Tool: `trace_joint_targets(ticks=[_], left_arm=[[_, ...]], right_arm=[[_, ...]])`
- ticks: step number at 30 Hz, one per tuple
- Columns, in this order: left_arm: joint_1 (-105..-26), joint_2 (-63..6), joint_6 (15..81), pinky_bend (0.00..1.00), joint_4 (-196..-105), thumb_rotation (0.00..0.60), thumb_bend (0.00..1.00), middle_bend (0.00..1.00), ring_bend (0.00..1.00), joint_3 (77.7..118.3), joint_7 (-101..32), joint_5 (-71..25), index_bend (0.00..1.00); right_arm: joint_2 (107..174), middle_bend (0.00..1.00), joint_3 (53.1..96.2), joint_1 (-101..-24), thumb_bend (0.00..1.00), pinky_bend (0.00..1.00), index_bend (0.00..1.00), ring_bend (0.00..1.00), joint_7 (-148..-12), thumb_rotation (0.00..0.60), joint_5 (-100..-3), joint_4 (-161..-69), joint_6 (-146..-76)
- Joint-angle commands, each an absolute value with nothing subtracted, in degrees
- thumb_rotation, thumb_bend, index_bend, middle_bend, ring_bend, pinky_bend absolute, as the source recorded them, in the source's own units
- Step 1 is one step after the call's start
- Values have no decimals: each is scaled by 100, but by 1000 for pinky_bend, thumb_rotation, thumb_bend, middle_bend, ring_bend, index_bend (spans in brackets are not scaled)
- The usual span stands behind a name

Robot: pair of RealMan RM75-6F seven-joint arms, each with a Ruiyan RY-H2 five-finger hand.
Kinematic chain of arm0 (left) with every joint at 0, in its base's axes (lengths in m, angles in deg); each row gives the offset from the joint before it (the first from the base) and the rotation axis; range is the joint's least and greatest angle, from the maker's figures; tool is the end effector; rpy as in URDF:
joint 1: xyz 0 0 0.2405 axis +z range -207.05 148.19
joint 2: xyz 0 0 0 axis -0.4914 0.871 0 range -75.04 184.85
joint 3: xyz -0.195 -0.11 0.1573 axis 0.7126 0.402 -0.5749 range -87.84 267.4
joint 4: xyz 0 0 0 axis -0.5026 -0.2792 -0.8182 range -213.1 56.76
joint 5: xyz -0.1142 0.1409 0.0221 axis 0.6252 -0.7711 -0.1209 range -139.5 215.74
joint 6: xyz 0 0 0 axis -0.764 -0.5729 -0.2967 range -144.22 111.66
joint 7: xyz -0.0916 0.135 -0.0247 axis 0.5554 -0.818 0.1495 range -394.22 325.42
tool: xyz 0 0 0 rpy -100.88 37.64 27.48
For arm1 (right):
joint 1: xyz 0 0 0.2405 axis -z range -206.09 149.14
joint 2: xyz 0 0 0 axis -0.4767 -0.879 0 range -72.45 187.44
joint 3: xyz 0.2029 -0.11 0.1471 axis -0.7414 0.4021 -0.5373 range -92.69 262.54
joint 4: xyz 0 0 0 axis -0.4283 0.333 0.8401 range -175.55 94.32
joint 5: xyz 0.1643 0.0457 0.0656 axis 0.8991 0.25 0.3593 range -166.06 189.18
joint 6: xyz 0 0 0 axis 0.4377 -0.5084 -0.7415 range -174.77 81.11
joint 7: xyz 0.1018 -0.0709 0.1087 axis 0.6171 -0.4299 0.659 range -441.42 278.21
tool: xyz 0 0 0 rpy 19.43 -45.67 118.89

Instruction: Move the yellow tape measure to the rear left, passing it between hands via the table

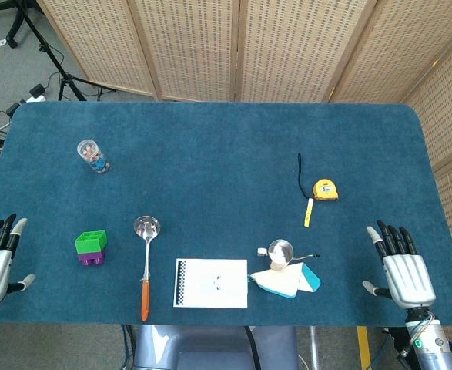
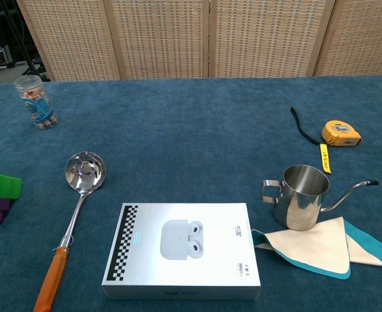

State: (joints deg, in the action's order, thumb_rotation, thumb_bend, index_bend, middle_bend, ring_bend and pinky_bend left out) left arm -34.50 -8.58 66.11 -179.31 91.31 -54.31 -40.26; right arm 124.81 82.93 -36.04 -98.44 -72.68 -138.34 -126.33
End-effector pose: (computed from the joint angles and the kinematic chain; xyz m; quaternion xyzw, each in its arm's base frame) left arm -0.3130 0.1941 0.1781 -0.6192 -0.3773 -0.2794 0.6294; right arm -0.2960 -0.2095 0.1500 0.6534 -0.3642 0.3240 0.5792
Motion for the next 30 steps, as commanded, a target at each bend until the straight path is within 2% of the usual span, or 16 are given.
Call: trace_joint_targets(ticks=[1, 30], left_arm=[[-3461, -864, 6593, 0, -17918, 600, 0, 0, 0, 9138, -5427, -4013, 0], [-3473, -863, 6589, 0, -17976, 600, 0, 0, 0, 9129, -5503, -4000, 0]], right_arm=[[12483, 0, 8289, -3606, 2, 0, 0, 0, -9849, 600, -7254, -13831, -12627], [12457, 0, 8294, -3606, 21, 0, 0, 0, -9739, 600, -7300, -13802, -12662]])
